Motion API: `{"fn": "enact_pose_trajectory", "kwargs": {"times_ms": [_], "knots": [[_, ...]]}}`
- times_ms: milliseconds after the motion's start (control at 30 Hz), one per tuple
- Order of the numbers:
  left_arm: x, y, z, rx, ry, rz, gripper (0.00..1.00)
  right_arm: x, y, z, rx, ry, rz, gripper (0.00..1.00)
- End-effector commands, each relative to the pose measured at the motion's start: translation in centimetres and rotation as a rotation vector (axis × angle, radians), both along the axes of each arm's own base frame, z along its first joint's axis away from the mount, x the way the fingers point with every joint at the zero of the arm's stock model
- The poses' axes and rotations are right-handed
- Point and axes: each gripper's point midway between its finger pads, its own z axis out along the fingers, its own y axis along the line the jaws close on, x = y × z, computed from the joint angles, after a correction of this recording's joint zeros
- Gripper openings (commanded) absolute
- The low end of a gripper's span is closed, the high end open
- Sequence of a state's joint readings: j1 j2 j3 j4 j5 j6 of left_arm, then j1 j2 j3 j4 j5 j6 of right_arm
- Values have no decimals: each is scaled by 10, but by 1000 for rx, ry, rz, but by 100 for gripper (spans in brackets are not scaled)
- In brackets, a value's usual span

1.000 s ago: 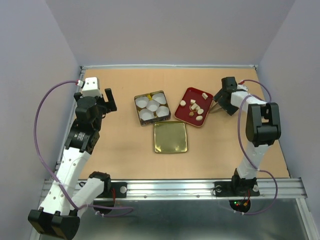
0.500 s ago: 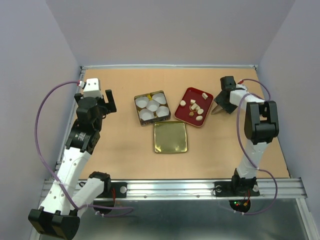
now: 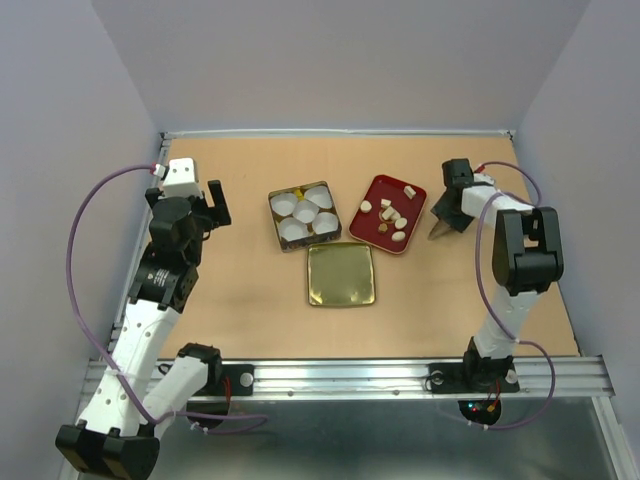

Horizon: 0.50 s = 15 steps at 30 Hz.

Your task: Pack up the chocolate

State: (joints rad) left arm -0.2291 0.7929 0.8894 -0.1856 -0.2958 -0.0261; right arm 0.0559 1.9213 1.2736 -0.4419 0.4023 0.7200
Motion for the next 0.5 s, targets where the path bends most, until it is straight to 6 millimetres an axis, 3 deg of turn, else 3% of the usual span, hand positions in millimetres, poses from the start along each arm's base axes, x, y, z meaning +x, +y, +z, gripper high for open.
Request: {"fn": "enact_pose_trajectory", "kwargs": {"times_ms": [0, 300, 467], "knots": [[-1, 1, 3, 6, -23, -3, 93, -18, 2, 24, -23, -9, 62, 61], [5, -9, 4, -8, -24, -49, 93, -46, 13, 76, -3, -98, 224, 61], [11, -15, 8, -11, -29, -72, 93, -62, 18, 93, 21, -123, 256, 61]]}}
